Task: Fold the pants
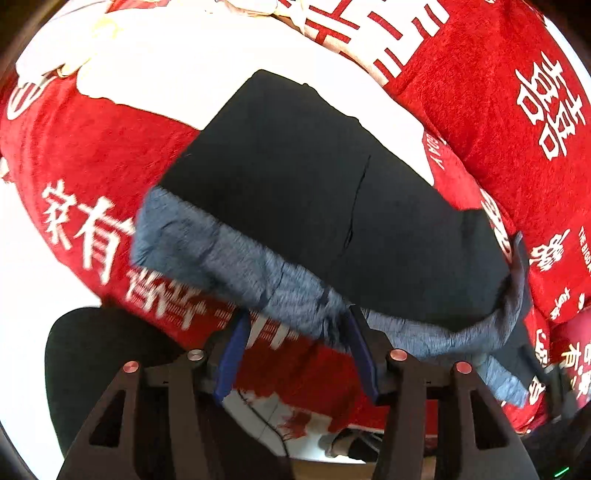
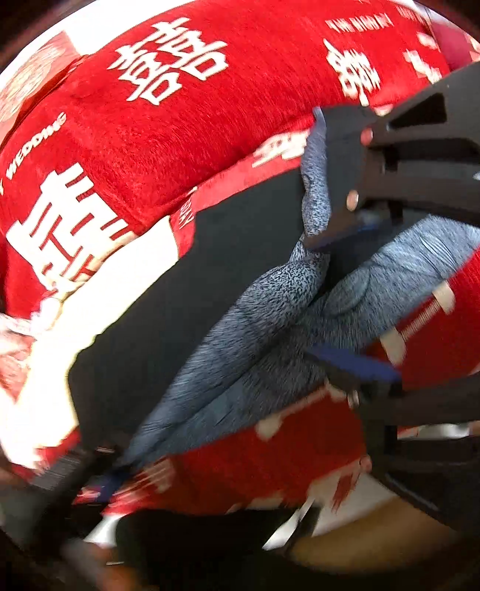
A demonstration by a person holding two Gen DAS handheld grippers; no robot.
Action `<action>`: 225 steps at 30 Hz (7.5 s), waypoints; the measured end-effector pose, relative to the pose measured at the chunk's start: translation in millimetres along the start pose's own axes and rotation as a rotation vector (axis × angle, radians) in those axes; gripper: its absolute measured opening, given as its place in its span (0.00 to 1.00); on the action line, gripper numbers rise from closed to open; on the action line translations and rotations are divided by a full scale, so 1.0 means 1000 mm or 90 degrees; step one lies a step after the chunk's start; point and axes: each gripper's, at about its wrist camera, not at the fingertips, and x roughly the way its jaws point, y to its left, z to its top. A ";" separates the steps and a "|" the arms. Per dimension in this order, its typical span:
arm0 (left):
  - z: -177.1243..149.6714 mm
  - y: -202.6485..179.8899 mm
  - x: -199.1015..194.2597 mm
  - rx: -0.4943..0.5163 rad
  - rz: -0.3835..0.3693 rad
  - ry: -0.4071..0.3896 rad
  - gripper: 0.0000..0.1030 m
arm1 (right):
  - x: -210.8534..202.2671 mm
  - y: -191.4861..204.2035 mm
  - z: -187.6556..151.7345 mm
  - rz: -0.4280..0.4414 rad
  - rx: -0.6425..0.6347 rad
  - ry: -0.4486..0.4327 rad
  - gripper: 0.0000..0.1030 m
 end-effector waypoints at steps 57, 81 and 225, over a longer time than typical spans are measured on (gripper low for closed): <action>-0.035 -0.184 0.054 0.303 0.061 0.076 0.79 | -0.008 -0.199 -0.225 -0.195 0.854 0.150 0.56; -0.058 -0.226 0.059 0.336 0.104 0.080 0.79 | -0.030 -0.324 -0.354 -0.072 0.919 0.025 0.60; 0.041 -0.016 0.017 0.087 0.251 -0.036 1.00 | 0.006 -0.220 -0.218 -0.130 0.661 0.213 1.00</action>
